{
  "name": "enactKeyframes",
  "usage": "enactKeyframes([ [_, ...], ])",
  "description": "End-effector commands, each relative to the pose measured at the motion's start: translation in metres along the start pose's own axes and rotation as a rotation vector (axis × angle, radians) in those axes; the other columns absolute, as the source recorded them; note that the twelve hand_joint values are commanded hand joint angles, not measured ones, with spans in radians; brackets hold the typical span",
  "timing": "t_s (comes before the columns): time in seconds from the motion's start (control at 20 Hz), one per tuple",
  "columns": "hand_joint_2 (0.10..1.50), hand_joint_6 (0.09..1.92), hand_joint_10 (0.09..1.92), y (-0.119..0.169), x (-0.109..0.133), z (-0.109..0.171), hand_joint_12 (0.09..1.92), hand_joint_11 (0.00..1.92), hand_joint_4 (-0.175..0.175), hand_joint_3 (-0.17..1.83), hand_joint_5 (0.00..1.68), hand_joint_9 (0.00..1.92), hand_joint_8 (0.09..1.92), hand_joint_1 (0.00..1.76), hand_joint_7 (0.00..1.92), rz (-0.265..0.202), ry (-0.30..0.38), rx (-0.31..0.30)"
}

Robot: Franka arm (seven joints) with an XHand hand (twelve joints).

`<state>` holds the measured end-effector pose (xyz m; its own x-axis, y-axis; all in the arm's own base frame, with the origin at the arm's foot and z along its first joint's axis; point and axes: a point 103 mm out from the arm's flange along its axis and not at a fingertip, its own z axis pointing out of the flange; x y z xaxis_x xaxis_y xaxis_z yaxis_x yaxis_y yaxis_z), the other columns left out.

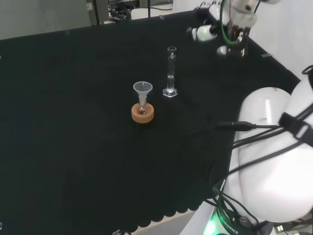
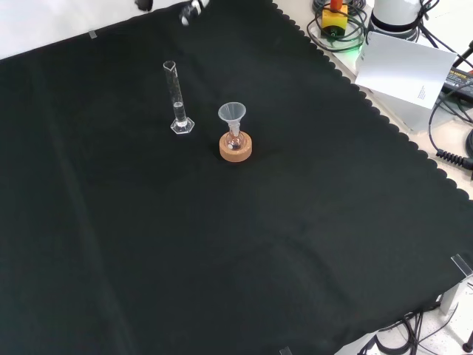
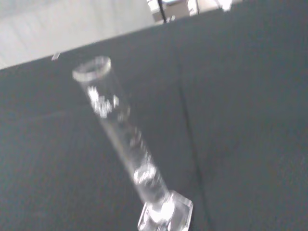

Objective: Pick up the graduated cylinder.

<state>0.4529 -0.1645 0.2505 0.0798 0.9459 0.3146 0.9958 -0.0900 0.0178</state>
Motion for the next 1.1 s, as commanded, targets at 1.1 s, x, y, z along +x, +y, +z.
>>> enactKeyframes([
  [1.1, 0.62, 0.09, 0.58, 0.02, -0.009, 0.154, 1.35, 0.22, -0.031, 0.56, 0.36, 0.48, 0.63, 0.93, 0.27, -0.08, 0.412, 0.061],
])
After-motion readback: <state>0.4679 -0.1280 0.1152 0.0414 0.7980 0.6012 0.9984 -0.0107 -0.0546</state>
